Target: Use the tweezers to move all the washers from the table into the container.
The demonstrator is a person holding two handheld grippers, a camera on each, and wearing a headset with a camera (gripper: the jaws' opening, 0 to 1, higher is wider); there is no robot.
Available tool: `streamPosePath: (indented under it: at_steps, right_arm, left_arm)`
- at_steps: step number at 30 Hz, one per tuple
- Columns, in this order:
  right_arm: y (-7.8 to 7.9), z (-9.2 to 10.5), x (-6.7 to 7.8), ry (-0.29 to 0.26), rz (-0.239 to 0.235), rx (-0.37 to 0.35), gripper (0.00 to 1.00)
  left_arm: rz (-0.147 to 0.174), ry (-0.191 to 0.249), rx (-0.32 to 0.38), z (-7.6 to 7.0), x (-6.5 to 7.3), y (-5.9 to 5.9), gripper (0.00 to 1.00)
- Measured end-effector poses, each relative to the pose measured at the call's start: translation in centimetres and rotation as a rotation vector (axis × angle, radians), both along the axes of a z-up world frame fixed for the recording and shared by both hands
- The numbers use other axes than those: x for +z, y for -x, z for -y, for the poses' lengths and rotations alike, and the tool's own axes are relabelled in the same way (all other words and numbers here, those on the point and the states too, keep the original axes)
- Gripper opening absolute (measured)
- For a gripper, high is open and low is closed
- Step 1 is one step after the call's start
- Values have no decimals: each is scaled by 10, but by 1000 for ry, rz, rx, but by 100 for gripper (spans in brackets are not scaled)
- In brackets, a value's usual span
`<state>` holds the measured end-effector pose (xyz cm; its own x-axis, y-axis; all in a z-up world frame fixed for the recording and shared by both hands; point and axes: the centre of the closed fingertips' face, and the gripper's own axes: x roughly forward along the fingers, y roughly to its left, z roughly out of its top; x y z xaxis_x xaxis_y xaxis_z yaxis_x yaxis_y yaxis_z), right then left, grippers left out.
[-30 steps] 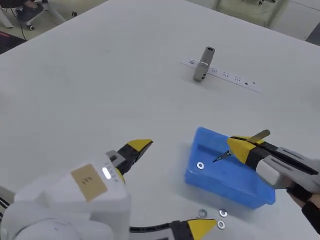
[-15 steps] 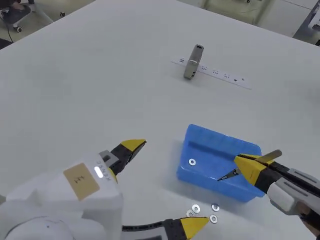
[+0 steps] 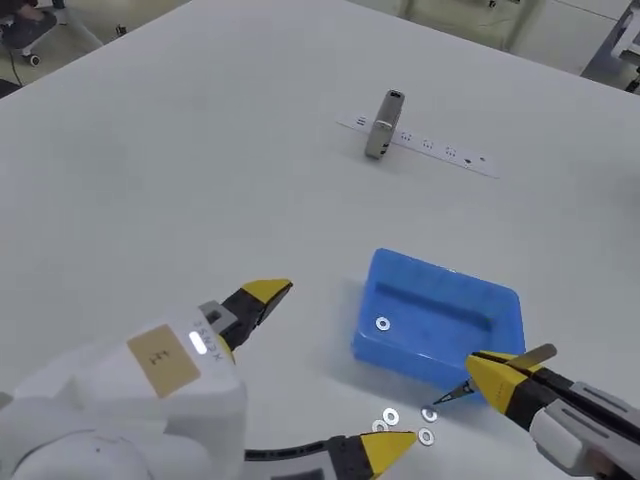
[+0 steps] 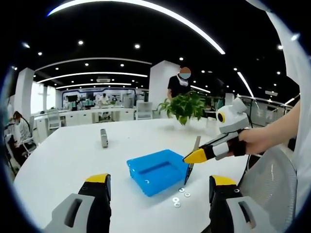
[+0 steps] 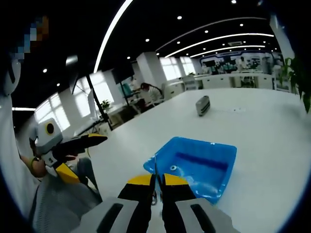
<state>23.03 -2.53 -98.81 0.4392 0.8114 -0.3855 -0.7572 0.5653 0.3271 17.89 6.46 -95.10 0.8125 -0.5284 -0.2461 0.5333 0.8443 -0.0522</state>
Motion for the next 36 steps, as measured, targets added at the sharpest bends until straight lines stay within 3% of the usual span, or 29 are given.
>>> streamPosePath:
  at_steps: [7,14,20,23,28,36]
  right_arm:
    - [6,4,-22,16,-70,-19,3]
    - [7,6,-30,17,-94,-35,3]
    - [11,4,-35,40,-94,-15,3]
    - [14,2,-36,70,-65,9,3]
    - [23,-7,-34,143,31,103,3]
    - [34,-14,-35,237,147,194,3]
  left_arm:
    - [-3,-4,-4,1,-1,0,84]
    - [-5,-6,-3,0,-1,1,84]
    - [5,18,-11,2,3,1,84]
    - [-1,17,-9,2,2,1,84]
    - [-2,11,-11,2,1,1,83]
    - [-3,7,-13,2,0,2,83]
